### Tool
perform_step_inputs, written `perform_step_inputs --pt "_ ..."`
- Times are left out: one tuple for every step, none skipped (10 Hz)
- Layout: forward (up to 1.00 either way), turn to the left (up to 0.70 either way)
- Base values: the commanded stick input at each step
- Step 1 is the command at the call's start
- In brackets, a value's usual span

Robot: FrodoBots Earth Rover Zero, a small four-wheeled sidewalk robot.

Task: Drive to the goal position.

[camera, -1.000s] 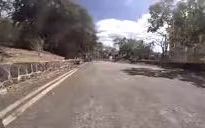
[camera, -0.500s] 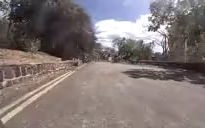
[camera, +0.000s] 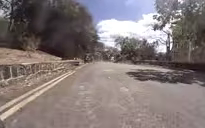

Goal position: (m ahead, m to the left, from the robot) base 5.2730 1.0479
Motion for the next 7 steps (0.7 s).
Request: perform_step_inputs --pt "0.85 0.14" --pt "0.85 0.08" --pt "0.85 0.01" --pt "0.85 0.01" --pt "0.85 0.01" --pt "0.85 0.01" --pt "0.85 0.01"
